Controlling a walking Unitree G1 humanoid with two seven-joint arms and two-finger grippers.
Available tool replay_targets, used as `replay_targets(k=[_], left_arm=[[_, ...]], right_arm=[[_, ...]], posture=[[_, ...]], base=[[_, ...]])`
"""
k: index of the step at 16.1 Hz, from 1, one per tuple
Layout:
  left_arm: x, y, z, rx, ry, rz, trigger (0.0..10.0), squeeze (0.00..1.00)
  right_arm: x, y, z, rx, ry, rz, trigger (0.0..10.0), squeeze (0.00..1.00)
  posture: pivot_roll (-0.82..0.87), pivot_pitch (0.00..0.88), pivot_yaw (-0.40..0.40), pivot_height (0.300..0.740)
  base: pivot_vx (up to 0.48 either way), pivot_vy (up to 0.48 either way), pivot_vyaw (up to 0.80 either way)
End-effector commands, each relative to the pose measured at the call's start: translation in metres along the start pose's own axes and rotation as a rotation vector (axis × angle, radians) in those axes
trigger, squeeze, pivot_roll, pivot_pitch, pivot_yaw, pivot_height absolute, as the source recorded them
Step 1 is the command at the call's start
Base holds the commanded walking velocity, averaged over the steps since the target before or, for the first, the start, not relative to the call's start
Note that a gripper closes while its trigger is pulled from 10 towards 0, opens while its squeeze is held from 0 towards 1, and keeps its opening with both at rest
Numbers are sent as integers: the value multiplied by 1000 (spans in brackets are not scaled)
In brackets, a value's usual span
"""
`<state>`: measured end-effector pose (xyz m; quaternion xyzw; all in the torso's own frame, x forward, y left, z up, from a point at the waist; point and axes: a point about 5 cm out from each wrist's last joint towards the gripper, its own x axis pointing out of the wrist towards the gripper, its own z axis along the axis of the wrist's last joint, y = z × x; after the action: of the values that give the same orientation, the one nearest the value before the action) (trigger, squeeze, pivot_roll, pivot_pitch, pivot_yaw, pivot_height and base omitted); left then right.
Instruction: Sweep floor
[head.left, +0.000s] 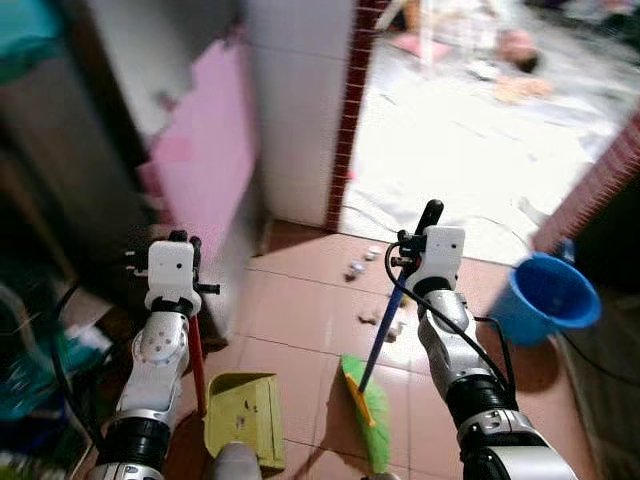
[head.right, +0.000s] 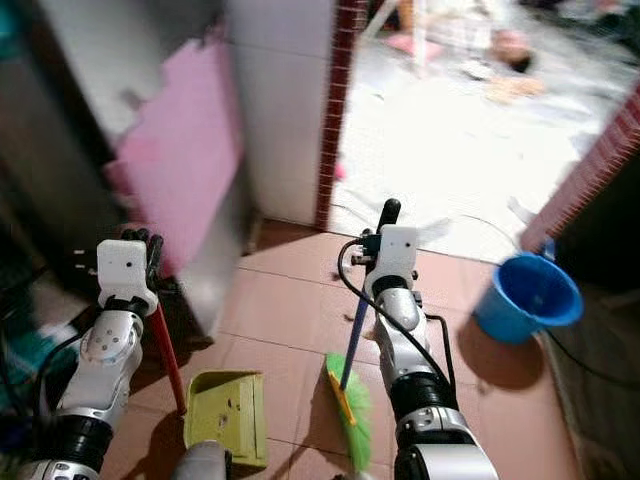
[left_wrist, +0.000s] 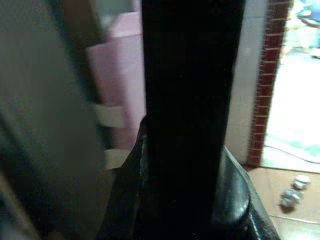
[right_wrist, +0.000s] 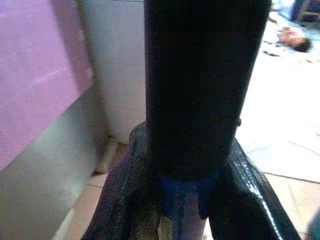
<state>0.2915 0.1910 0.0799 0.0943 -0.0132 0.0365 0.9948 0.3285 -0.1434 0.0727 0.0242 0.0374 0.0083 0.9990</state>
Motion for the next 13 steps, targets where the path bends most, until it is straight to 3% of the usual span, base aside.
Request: replay_targets(k=[1, 4, 6, 13], left_arm=[[-2, 6, -4, 61, 27, 1, 10000, 0], [-3, 5, -6, 62, 36, 3, 10000, 0], [-3, 4, -8, 60, 50, 7, 10000, 0], [-13, 2, -18, 25, 90, 33, 10000, 0]], right_arm=[[4, 2, 8, 11, -31, 17, 10000, 0], [6, 2, 10, 13, -33, 23, 10000, 0], [6, 4, 11, -21, -41, 19, 10000, 0], [2, 0, 5, -8, -17, 12, 10000, 0]], posture=[[93, 0, -33, 740], [93, 0, -38, 740], [91, 0, -40, 740], [88, 0, -45, 740]], base=[[0, 0, 800], [0, 0, 800], [0, 0, 0], [0, 0, 0]])
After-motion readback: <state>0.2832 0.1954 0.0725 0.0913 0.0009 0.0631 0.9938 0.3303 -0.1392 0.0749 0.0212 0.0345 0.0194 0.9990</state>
